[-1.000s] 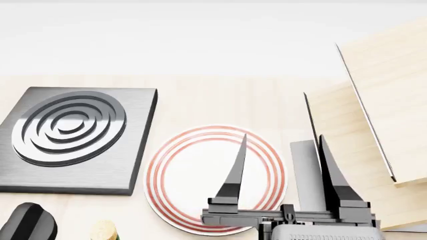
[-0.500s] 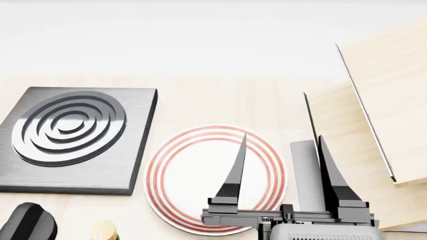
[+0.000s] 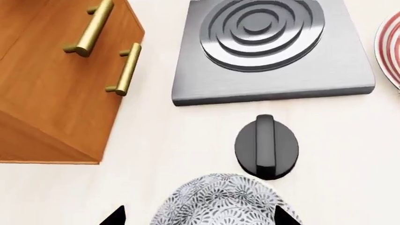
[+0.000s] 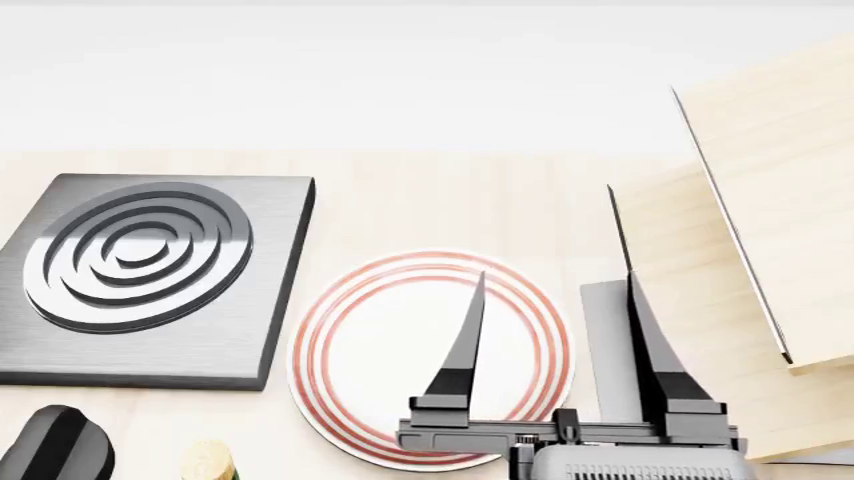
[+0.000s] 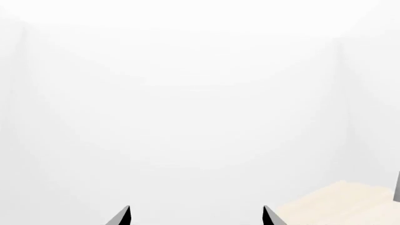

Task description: Pick up the akita bowl and put it on the plate.

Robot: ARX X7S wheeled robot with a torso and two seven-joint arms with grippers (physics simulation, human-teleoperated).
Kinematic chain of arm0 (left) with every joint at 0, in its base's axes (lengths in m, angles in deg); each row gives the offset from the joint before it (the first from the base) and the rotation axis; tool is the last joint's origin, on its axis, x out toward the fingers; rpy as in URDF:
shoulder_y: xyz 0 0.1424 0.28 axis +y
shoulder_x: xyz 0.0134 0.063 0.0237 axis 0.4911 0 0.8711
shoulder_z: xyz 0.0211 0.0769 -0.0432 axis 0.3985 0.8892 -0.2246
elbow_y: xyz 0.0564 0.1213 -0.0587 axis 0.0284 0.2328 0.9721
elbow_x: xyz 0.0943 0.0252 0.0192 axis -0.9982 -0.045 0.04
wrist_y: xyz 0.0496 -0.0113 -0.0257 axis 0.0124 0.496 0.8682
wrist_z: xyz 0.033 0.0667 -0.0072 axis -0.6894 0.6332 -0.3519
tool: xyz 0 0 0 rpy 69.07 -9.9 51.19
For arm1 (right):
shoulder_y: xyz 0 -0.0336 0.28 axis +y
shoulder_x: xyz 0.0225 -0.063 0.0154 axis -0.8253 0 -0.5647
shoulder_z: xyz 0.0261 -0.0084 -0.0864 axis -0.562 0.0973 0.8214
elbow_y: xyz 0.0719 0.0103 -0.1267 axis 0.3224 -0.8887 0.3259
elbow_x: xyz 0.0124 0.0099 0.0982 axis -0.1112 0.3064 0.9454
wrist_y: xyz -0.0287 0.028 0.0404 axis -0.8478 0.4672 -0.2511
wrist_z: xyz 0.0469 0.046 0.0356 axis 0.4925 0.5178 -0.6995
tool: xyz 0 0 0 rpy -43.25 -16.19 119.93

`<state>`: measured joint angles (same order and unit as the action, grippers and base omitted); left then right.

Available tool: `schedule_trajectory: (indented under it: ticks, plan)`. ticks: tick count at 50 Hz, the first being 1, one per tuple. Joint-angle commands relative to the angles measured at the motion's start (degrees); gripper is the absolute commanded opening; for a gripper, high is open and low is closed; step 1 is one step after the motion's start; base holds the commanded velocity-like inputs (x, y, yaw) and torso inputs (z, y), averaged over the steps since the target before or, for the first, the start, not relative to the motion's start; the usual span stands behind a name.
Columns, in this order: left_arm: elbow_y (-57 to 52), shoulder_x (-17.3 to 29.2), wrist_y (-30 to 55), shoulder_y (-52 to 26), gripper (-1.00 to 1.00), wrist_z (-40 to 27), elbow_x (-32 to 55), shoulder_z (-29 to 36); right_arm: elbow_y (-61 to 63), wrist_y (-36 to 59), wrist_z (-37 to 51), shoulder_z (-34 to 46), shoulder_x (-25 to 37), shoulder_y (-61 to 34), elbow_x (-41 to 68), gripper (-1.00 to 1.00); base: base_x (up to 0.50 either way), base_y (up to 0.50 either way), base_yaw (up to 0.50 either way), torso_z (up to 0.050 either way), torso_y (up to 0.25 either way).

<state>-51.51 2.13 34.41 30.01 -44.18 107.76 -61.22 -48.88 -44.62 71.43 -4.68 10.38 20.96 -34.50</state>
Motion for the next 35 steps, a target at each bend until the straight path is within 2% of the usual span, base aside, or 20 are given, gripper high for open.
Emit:
schedule_trajectory:
  ticks: [1,35]
  plan:
    - [0.11,1.4,0.23,2.97,1.0,0.58,0.01,0.44,-0.34,-0.09,0.13,0.37,0.01,-0.11,0.1,1.0,0.0,0.0,0.0,0.0,0.0]
    - [-1.56,4.09,0.39,16.7,1.0,2.88,-1.52,-7.68,-0.66,0.25,0.67,0.85,0.33,-0.56,0.65,1.0,0.0,0.0,0.0,0.0,0.0]
